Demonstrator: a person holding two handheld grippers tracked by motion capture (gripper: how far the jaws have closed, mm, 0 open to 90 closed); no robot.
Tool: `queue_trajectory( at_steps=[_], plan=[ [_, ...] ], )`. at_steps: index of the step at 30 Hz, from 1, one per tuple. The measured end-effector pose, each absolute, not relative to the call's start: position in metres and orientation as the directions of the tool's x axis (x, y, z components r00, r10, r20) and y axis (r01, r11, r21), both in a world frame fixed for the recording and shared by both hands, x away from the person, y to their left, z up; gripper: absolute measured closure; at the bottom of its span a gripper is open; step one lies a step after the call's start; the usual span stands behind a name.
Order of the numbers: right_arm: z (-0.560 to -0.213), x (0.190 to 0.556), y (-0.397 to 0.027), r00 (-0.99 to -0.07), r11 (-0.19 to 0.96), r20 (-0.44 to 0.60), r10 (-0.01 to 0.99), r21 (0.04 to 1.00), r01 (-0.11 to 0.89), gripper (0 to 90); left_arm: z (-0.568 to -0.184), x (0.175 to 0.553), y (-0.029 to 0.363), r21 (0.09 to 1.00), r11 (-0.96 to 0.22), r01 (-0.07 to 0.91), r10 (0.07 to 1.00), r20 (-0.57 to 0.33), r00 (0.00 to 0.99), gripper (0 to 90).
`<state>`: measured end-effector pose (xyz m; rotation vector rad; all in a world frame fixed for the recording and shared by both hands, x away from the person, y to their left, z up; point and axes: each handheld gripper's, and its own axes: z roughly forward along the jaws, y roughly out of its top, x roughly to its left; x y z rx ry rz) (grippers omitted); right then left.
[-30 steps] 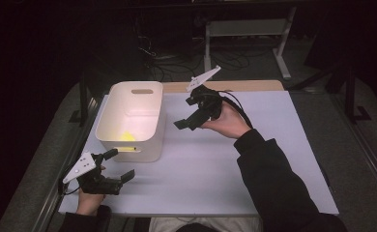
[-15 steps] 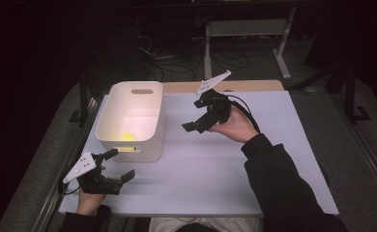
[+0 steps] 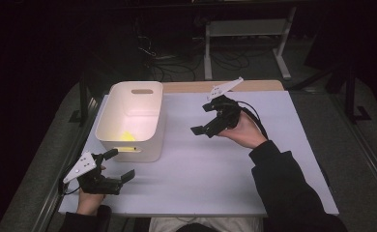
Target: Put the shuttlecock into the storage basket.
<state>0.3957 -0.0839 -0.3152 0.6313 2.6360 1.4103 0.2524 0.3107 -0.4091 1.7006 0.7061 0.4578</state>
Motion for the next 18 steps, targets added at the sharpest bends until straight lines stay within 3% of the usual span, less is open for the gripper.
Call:
queue_trajectory(
  at_steps=[18],
  plan=[
    [-0.327, 0.388, -0.107, -0.901, 0.461, 0.127, 0.415, 0.825, 0.328, 0.0, -0.409, 0.252, 0.311, 0.968, -0.137, 0.211, 0.668, -0.067, 0.741, 0.0]
  ],
)
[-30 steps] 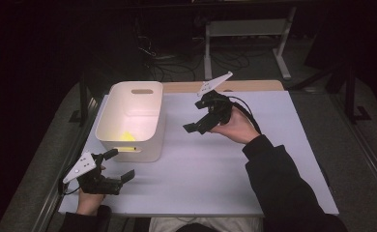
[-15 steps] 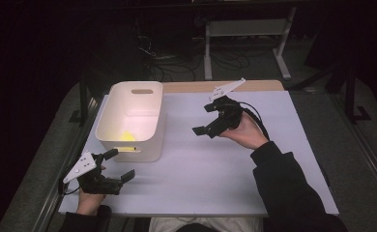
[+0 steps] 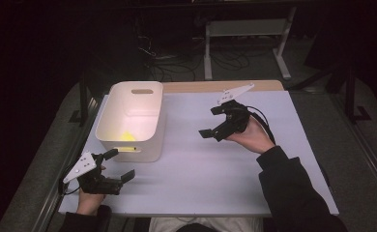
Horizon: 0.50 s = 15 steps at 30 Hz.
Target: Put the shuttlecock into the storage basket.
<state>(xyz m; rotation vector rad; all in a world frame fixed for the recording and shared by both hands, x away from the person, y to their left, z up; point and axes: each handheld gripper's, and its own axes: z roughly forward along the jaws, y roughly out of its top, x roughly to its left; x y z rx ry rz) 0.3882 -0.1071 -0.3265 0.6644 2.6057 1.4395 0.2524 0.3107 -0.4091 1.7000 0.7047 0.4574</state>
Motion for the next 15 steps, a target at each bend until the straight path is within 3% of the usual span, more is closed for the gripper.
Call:
queue_trajectory(
  at_steps=[15],
  plan=[
    [-0.346, 0.381, -0.138, -0.874, 0.429, 0.159, 0.460, 0.822, 0.376, 0.0, -0.409, 0.253, 0.310, 0.968, -0.136, 0.212, 0.670, -0.068, 0.739, 0.0]
  ],
)
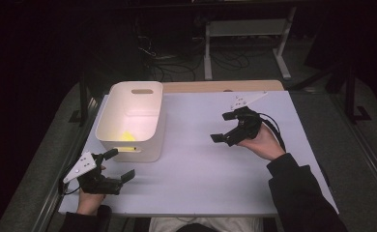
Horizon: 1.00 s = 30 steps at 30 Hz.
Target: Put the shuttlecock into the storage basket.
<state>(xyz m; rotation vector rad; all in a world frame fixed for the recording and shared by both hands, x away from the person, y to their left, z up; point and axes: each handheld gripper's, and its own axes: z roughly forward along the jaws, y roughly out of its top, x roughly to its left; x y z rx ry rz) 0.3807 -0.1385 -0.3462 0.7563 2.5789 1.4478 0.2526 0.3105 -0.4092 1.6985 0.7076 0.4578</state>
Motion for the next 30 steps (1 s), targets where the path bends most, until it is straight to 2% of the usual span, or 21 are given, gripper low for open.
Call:
queue_trajectory(
  at_steps=[30],
  plan=[
    [-0.376, 0.362, -0.176, -0.840, 0.405, 0.185, 0.510, 0.810, 0.424, 0.0, -0.409, 0.253, 0.311, 0.968, -0.139, 0.211, 0.672, -0.065, 0.738, 0.0]
  ],
)
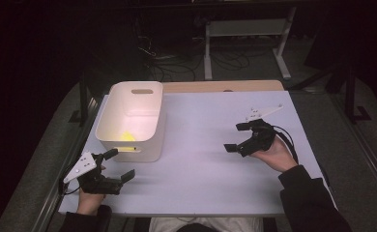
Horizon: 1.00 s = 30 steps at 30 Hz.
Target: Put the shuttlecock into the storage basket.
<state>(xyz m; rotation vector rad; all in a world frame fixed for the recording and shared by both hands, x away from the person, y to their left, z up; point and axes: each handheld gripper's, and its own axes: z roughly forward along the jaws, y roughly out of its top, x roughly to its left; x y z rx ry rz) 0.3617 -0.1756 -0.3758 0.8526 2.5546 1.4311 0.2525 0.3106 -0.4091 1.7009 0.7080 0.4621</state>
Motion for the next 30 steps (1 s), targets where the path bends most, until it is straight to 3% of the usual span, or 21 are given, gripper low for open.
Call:
queue_trajectory(
  at_steps=[30],
  plan=[
    [-0.397, 0.336, -0.215, -0.797, 0.362, 0.186, 0.575, 0.816, 0.451, 0.0, -0.409, 0.252, 0.311, 0.968, -0.139, 0.210, 0.671, -0.064, 0.739, 0.0]
  ],
)
